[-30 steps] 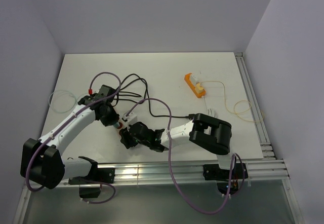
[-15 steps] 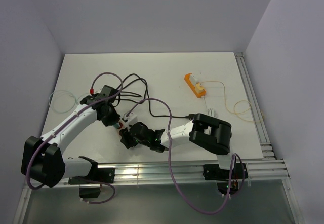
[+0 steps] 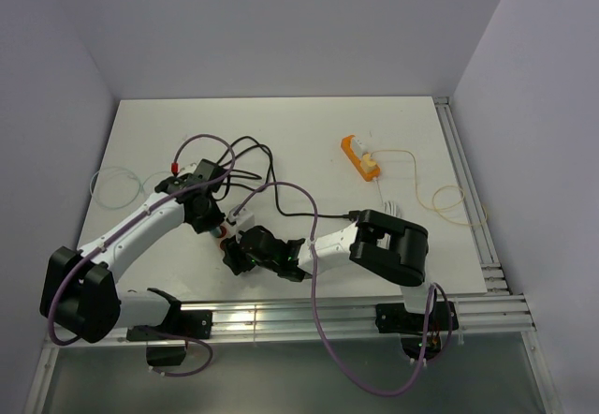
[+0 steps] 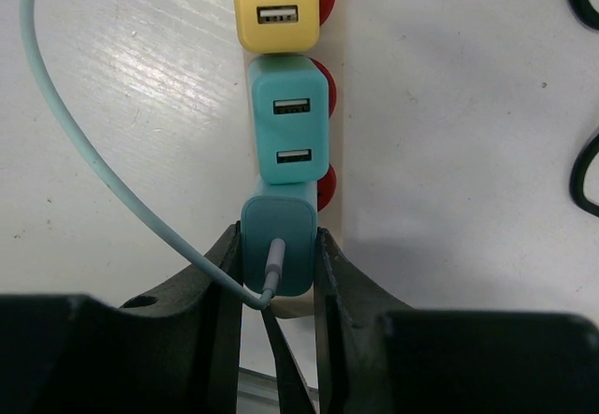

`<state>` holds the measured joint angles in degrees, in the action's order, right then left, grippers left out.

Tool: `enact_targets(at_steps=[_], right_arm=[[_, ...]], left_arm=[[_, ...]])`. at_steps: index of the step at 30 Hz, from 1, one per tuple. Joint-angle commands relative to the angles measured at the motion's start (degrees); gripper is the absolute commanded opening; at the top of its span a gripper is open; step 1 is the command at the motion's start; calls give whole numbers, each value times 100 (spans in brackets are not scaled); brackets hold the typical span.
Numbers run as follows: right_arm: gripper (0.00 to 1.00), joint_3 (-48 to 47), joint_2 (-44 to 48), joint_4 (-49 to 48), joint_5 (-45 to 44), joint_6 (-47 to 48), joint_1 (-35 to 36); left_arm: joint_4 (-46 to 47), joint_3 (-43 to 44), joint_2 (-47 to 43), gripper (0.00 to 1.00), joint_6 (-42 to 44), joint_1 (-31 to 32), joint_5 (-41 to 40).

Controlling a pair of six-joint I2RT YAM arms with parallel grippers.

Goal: Insert the plug

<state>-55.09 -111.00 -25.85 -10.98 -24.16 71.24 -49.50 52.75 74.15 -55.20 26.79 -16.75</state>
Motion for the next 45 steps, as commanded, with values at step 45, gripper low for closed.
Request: enact_targets(at_steps=[45], right_arm=[[0,253,-53,888,-440,281,-146]], left_arm=[[-807,306,1609,0,-913,696,-1199]])
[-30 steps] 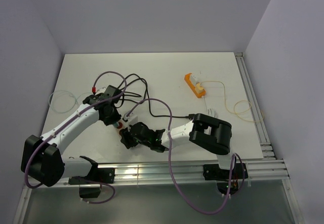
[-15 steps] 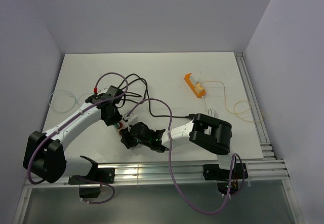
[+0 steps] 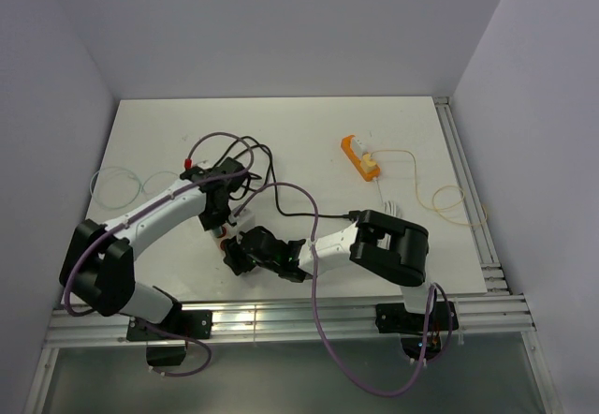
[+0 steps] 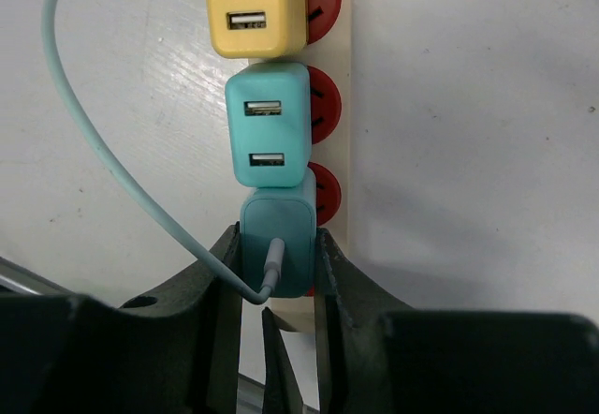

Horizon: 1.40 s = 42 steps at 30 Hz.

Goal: Insert the plug

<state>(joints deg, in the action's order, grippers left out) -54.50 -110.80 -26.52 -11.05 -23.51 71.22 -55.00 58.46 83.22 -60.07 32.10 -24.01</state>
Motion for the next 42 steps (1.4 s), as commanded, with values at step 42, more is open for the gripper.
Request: enact_targets(at_steps=[42], right_arm=[[0,826,542,799,-776,-22,-126]], left_arm=[[1658,-2355,-252,0,-2228,1642,343]])
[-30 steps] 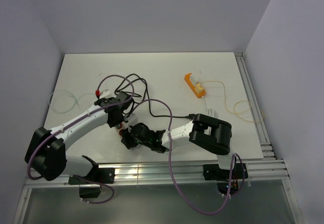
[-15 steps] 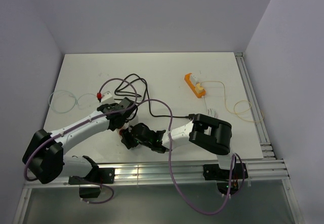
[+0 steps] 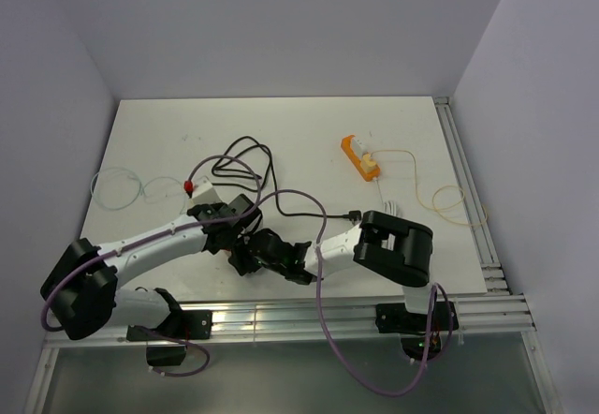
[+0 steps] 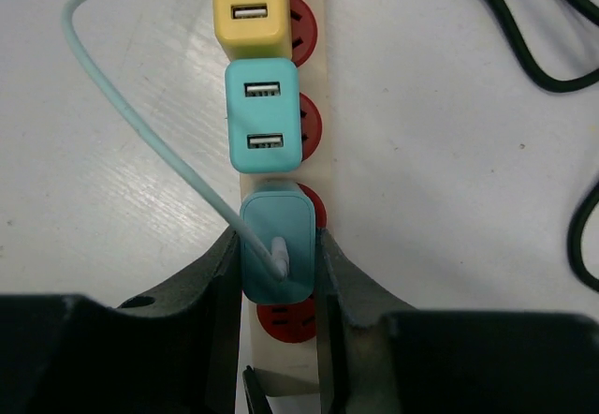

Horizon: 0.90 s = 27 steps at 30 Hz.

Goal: Insert the plug

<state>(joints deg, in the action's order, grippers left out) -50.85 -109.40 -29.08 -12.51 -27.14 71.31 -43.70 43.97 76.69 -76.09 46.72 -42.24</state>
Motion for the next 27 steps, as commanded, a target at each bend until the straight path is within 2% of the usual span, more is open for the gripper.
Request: enact_targets(at_steps=[1,4,12,18,22,24,27], right_arm=[[0,497,437,1045,-603,306,-143],[0,462,420,1089,-569,253,-143],[0,497,350,983,-515,200,-144],[0,532,332,966,-550,182,-135],[0,532,323,983,-559,156,-144],[0,541,323,948,-551,156,-143],[0,480,280,992,-559,165,-144]], left_arm=[[912,-1020,330,0,-643,180,2254],[1145,-1311,268,0,-783,180,2387],[1004,-1136,804,0,-714,188,2492],[1372,-1460,261,0,-565,118,2729],[1715,-1751,-206,0,-258,-311,2993],[1725,-1821,-426,5,-152,-479,3081],[1760,-1874,-698,21,-2,-716,3204]])
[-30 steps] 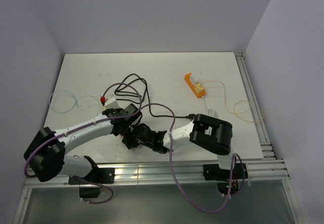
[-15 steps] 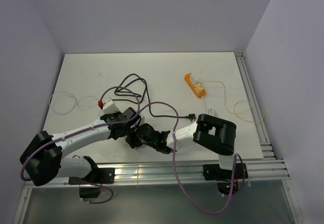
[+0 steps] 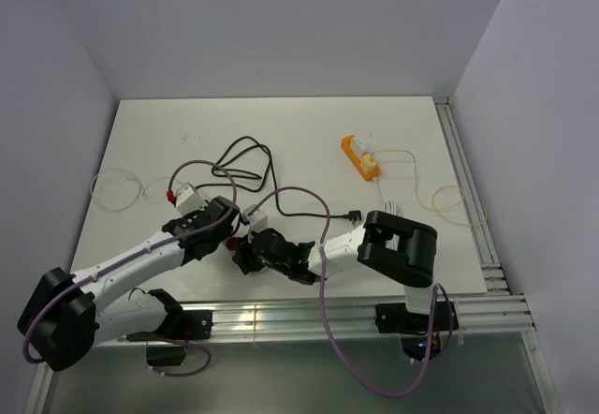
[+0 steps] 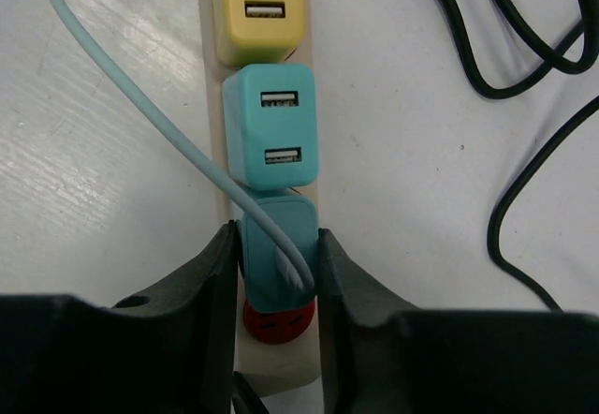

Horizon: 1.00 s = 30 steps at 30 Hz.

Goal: Insert the plug

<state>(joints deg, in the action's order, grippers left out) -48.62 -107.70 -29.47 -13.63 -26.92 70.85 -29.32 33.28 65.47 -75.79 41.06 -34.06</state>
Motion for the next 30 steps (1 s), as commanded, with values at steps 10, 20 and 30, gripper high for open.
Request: enact_targets(at_steps=[10,20,30], right_arm=[[0,186,91,1058,-483,90,-89],[0,327,170,1031,-527,-7,-98],[0,432,250,1040,-650,-130,-98]], left_arm=[[24,-612,-429,97,275,-282,2396],[-601,-94,-1212,100,635,-616,2316],[-979,697,-1625,100,1338,-1135,2466]])
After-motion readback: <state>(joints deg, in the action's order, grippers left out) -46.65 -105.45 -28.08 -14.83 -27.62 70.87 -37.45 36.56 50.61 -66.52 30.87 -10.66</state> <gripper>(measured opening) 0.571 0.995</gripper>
